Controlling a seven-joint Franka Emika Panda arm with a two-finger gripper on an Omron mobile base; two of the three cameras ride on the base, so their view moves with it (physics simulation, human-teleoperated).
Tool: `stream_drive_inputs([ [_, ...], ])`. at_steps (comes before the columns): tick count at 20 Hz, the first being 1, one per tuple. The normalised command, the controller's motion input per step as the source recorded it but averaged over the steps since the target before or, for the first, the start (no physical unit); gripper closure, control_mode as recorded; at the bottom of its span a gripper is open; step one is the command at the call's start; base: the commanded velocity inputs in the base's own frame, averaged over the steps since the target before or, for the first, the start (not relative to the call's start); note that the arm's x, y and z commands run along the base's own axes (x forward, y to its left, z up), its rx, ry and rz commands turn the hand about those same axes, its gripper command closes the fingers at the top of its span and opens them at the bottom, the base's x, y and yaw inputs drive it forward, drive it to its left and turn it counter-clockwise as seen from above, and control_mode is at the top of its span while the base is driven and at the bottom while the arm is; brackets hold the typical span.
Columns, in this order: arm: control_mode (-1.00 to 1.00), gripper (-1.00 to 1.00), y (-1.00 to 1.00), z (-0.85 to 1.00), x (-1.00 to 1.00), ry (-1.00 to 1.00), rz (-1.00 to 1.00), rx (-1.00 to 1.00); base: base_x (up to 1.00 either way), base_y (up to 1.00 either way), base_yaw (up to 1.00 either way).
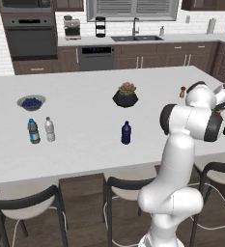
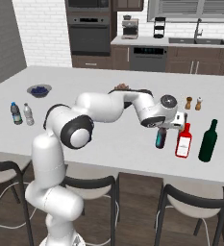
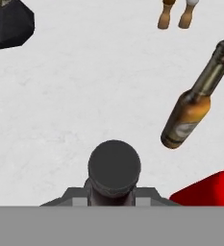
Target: Move the plastic bottles in the middle to the plastics group, and the glass bottles in the middle to the glass group.
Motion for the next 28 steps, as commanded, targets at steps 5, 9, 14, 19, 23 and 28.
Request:
stream_drive_inputs([
  [5, -1.00, 1.00, 0.00, -0.27, 0.00, 0.00, 0.00, -0.01, 0.00, 0.00, 0.00],
  [9, -1.00, 1.00, 0.00, -0.02, 0.00, 0.00, 0.00, 0.00, 0.00, 0.00, 0.00],
  [14, -1.00, 1.00, -0.18, 0.00, 0.10, 0.00, -0.05, 0.00, 0.00, 0.00, 0.00],
  [19, -1.00, 1.00, -0.17, 0.00, 0.21, 0.00, -0.07, 0.00, 0.00, 0.00, 0.00],
  [23, -1.00, 1.00, -0.18, 0.00, 0.09, 0.00, -0.06, 0.00, 0.00, 0.00, 0.00],
  [28, -1.00, 1.00, 0.00, -0.10, 0.02, 0.00, -0.02, 0.00, 0.00, 0.00, 0.00],
])
